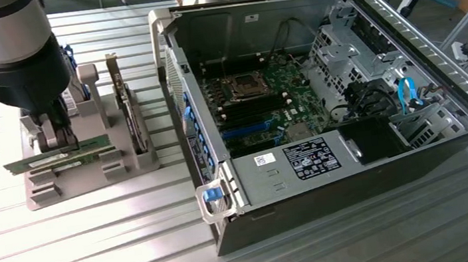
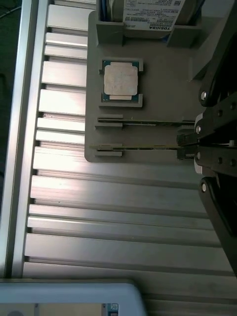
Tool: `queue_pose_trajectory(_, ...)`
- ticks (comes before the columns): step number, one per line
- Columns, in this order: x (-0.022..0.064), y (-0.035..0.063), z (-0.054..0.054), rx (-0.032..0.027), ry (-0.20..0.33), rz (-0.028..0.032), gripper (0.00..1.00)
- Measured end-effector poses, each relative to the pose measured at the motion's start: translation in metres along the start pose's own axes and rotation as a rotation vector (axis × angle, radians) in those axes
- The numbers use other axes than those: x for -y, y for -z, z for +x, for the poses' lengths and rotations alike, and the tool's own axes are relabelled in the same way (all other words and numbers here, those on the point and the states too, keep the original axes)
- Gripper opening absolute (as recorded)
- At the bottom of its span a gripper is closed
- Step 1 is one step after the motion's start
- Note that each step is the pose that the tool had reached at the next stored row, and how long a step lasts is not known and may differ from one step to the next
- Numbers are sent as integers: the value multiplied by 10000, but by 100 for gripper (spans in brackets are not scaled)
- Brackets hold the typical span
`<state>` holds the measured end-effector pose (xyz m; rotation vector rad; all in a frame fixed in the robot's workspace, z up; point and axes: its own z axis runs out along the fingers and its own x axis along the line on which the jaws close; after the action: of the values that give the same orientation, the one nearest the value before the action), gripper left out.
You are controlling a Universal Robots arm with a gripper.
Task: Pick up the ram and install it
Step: 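Pick up the ram and move it above insertion slot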
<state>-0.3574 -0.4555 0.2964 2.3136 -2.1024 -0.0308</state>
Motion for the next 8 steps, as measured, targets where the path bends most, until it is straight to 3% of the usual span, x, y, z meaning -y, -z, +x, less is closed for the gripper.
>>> queue_pose_trajectory(8,-3,134,-1,0,0,0,12)
